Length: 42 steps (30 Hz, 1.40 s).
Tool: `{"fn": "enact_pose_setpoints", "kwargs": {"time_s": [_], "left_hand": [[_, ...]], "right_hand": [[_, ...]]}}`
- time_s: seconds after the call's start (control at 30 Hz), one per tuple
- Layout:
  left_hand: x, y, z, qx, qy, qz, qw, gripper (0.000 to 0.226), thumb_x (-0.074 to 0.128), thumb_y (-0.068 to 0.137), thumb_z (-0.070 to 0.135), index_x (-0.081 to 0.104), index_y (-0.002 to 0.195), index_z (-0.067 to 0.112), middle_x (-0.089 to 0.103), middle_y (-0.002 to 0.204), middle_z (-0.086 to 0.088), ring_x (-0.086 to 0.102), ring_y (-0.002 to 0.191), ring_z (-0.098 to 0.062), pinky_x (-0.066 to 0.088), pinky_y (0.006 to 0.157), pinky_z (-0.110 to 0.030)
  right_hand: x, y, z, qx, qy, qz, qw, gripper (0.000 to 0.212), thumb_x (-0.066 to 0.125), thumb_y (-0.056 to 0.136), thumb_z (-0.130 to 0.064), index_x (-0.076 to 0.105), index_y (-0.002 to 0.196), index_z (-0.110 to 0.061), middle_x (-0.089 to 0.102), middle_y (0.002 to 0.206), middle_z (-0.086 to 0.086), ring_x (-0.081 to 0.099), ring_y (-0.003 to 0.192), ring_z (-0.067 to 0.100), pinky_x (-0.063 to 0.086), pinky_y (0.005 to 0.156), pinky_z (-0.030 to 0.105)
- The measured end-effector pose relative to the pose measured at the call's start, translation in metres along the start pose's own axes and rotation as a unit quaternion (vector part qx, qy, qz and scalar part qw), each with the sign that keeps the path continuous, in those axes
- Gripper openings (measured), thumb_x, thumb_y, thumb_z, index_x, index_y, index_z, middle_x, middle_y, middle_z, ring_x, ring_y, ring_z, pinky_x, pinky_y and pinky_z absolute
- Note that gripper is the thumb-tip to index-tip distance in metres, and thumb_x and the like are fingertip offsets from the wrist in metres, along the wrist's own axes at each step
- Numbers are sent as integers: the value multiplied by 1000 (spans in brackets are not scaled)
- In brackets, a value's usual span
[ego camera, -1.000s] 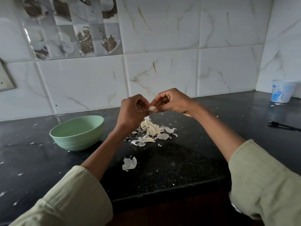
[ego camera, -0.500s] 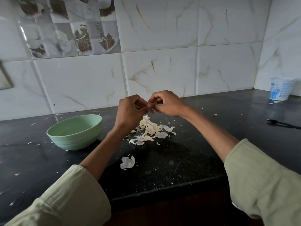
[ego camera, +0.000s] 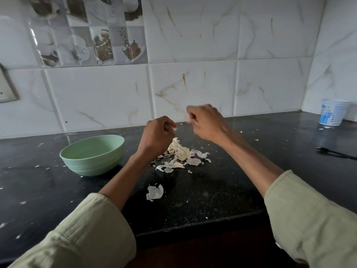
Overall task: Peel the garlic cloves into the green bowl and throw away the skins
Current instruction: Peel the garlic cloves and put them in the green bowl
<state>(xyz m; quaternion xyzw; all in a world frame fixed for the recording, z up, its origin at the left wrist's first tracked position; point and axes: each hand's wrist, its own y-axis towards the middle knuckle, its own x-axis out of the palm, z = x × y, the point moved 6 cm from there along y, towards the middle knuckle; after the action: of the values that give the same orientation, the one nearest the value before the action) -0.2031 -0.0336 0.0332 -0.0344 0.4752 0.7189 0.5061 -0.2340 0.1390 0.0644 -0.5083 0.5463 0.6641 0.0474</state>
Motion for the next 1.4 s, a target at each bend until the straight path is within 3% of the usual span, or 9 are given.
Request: {"fn": "enact_pose_setpoints", "kwargs": {"time_s": [0.17, 0.27, 0.33, 0.5, 0.67, 0.8, 0.93, 1.2, 1.4], "left_hand": [[1, 2, -5, -14, 24, -6, 1000, 22, 65, 89, 3, 76, 99, 19, 72, 84, 12, 68, 80, -3, 60, 76, -30], [-1, 2, -9, -30, 29, -12, 999, 23, 64, 91, 3, 75, 95, 23, 74, 82, 11, 70, 71, 0, 60, 71, -26], [-4, 2, -7, -32, 25, -11, 999, 25, 62, 91, 2, 75, 93, 23, 74, 82, 11, 69, 66, 2, 59, 67, -23], [-4, 3, -3, -15, 17, -39, 999, 15, 69, 92, 6, 78, 99, 17, 75, 91, 8, 70, 83, -3, 55, 73, -16], [0, 2, -4, 4, 36, -49, 998, 11, 71, 94, 9, 76, 97, 18, 74, 93, 6, 66, 85, -1, 45, 65, -2], [2, 2, -1, 10, 49, -56, 997, 15, 67, 94, 8, 78, 101, 15, 74, 100, 3, 68, 92, -9, 50, 76, -14], [3, -2, 2, 12, 64, -58, 996, 22, 59, 94, 6, 78, 102, 16, 73, 99, 5, 68, 94, -12, 51, 77, -19], [-20, -35, 31, -33, 85, -317, 944, 60, 69, 80, 71, 67, 97, 14, 68, 80, 1, 59, 69, -12, 45, 66, -28], [-73, -86, 55, -82, 141, -471, 867, 63, 82, 68, 60, 62, 113, 21, 71, 94, 1, 63, 74, -12, 51, 61, -25]], "right_hand": [[-43, -2, -20, -26, -58, 173, 983, 27, 63, 96, -6, 44, 82, -19, 52, 73, -6, 52, 73, 19, 43, 60, 33], [26, -13, -7, 31, -89, -203, 975, 21, 61, 96, -5, 54, 80, -16, 56, 78, -1, 55, 83, 18, 38, 58, 26], [43, -17, 3, 39, -109, -279, 953, 28, 66, 95, -13, 50, 73, -21, 53, 78, -3, 54, 86, 19, 36, 59, 28], [37, -20, 14, 49, -28, -204, 977, 22, 73, 95, -18, 57, 81, -19, 63, 85, -2, 62, 83, 15, 57, 82, 41], [-27, -9, -18, -29, 14, 152, 988, 24, 62, 99, -6, 45, 86, -16, 56, 73, -4, 55, 66, 14, 41, 56, 20], [32, -28, -4, 16, -84, -210, 974, 14, 59, 99, -3, 55, 92, -15, 52, 81, -7, 53, 76, 10, 31, 54, 17], [41, -28, 17, 57, -25, -211, 975, 20, 67, 97, -10, 54, 85, -20, 58, 89, -4, 58, 83, 9, 42, 66, 25], [21, -35, 9, 35, 24, -161, 986, 15, 67, 98, -22, 62, 91, -10, 61, 76, -4, 51, 66, 10, 30, 54, 22], [18, -34, 6, 42, 28, -153, 987, 16, 67, 100, -24, 63, 96, -9, 61, 77, -2, 46, 62, -1, 29, 52, 16]]}}
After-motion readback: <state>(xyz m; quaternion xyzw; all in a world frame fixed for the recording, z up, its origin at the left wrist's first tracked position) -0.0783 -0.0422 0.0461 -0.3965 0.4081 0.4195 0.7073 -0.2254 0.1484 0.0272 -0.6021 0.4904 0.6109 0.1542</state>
